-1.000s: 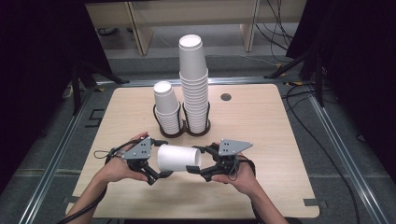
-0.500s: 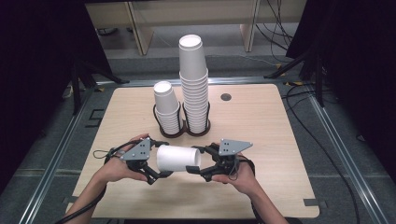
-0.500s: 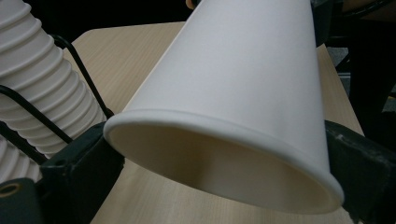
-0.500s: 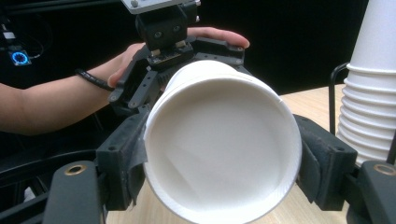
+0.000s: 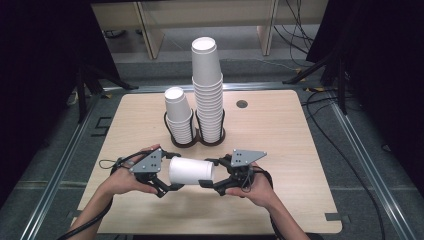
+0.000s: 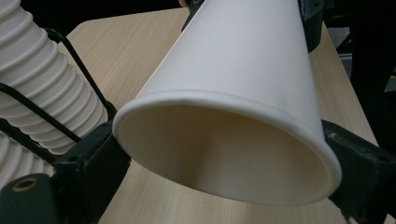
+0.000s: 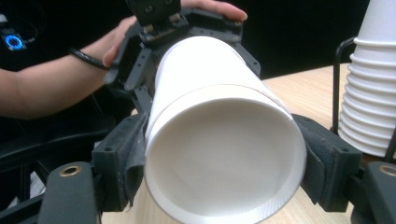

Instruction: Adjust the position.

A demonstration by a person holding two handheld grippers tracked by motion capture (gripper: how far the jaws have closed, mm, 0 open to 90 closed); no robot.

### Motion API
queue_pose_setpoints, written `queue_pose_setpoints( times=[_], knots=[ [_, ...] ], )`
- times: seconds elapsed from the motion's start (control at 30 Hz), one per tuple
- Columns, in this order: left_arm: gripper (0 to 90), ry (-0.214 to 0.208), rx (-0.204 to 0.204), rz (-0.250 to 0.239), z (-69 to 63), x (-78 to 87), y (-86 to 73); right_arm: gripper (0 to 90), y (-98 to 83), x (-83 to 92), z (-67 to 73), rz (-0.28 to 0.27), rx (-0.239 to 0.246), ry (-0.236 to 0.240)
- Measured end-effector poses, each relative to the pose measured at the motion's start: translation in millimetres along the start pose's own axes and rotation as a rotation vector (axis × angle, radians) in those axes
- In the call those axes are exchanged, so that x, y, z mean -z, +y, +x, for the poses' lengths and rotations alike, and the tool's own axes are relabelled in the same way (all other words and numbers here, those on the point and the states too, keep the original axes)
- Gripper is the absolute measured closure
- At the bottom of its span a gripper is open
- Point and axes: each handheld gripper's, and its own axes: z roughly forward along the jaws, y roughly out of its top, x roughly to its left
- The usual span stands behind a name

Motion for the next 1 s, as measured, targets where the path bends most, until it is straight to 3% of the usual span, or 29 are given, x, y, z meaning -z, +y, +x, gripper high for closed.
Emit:
queue_pose_setpoints(
  times=[0.2, 0.27, 0.3, 0.4, 0.5, 0.57, 0.6, 1.0],
  knots=[
    [11.6, -0.005, -0.039, 0.038, -0.9, 0.4, 3.7, 24.5, -1.1, -1.7, 0.2, 0.043, -0.009, -0.005],
    [12.0, -0.006, -0.052, 0.053, -0.2, 2.5, 4.8, 24.6, -1.9, -3.4, 0.2, 0.034, -0.005, 0.003],
    [12.2, -0.007, -0.047, 0.047, -0.5, 2.7, 4.7, 24.6, -1.5, -2.1, 0.3, 0.051, -0.014, -0.001],
    [13.1, -0.005, -0.053, 0.046, -0.7, 3.1, 5.0, 24.4, -0.7, -2.6, -2.1, 0.048, 0.021, 0.001],
    [14.0, -0.002, -0.053, 0.030, -1.3, 2.5, 4.9, 24.1, -0.9, -2.0, -0.7, 0.057, -0.009, -0.001],
    [14.5, 0.006, -0.067, 0.045, -0.7, 3.9, 5.4, 24.1, -0.8, -2.9, -2.2, 0.034, 0.018, 0.001],
    [15.0, 0.002, -0.059, 0.040, -1.5, 3.6, 5.3, 24.1, -1.0, -2.1, -0.4, 0.045, -0.014, 0.001],
    [18.8, -0.001, -0.090, 0.050, -2.1, 4.6, 7.6, 23.6, -1.9, -1.5, -0.3, 0.045, -0.009, -0.007]
  ],
)
